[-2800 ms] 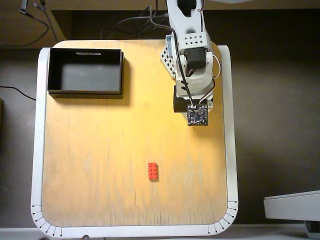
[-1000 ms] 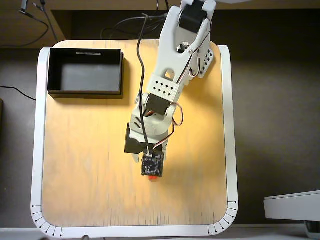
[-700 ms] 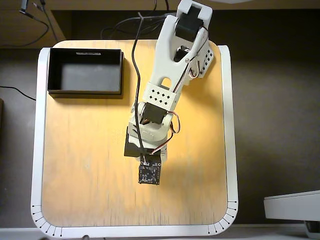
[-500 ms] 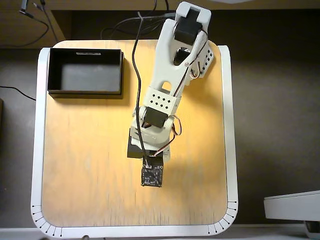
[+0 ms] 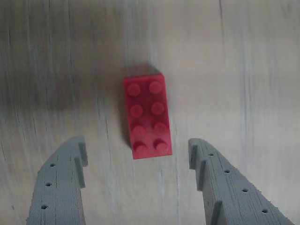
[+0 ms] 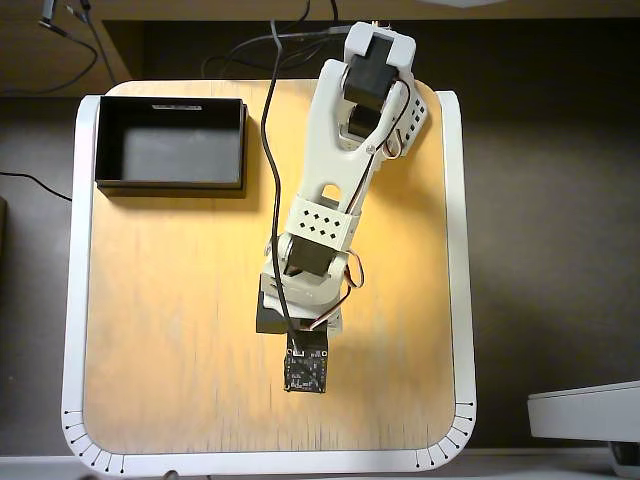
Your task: Grasp a lego block and put it in the bin.
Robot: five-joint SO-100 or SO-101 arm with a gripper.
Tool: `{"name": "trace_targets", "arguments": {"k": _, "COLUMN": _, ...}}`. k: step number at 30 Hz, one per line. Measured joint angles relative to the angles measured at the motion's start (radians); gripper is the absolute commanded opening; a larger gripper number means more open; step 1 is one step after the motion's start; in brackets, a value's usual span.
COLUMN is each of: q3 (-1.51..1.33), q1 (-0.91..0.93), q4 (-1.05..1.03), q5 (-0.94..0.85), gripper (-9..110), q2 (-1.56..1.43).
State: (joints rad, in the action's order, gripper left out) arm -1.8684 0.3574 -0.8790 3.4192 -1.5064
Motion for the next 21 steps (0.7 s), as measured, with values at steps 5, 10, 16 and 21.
{"name": "trace_targets", "arguments": {"k": 5, "q3": 0.002, "q1": 0.0, "q4": 0.012, "q5": 0.0, "gripper": 22, "q2": 0.025}}
{"name": "trace_targets", "arguments": {"k": 10, "q3": 0.002, "q1": 0.002, "q4": 0.046, "q5": 0.005, "gripper": 22, "q2": 0.057}}
{"name": "trace_targets", "arguments": {"k": 16, "q3": 0.002, "q1": 0.011, "q4": 0.087, "q5": 0.011, "gripper": 22, "q2": 0.08}}
{"name": "trace_targets", "arguments": {"k": 21, "q3": 0.002, "q1": 0.014, "q4": 0.112, "q5": 0.011, "gripper": 22, "q2": 0.092}}
